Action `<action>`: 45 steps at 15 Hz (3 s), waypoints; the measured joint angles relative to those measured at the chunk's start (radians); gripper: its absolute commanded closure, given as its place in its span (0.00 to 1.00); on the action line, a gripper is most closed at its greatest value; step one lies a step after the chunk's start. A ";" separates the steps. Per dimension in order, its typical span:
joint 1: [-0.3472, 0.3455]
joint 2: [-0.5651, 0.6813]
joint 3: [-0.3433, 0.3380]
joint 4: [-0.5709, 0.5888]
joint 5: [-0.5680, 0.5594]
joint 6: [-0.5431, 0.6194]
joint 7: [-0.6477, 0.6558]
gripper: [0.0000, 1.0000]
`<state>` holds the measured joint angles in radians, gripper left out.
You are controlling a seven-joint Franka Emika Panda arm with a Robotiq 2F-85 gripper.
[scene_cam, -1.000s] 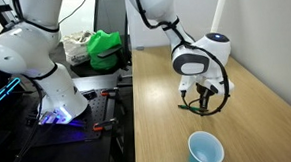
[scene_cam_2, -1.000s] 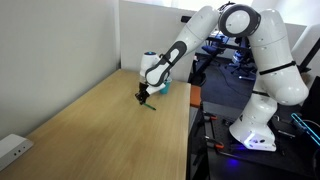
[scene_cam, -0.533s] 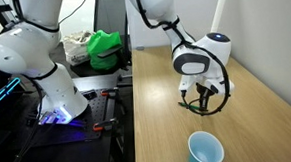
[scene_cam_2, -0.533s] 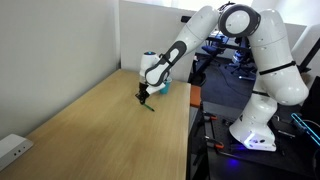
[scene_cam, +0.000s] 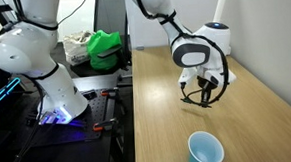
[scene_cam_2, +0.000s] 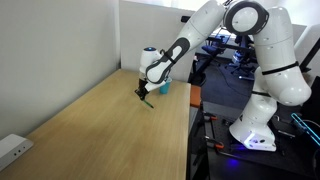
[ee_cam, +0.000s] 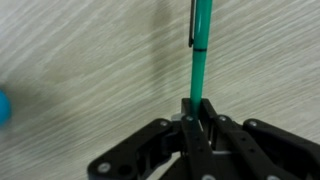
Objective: Put the green pen in the light blue cup
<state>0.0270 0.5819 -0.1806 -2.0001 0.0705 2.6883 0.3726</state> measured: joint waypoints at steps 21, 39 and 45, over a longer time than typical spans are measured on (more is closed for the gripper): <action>0.229 -0.190 -0.238 -0.076 -0.709 -0.153 0.845 0.97; 0.112 -0.220 -0.006 -0.014 -1.222 -0.570 1.630 0.89; 0.087 -0.227 0.019 -0.014 -1.225 -0.588 1.635 0.97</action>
<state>0.1137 0.3550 -0.1616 -2.0142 -1.1544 2.1001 2.0073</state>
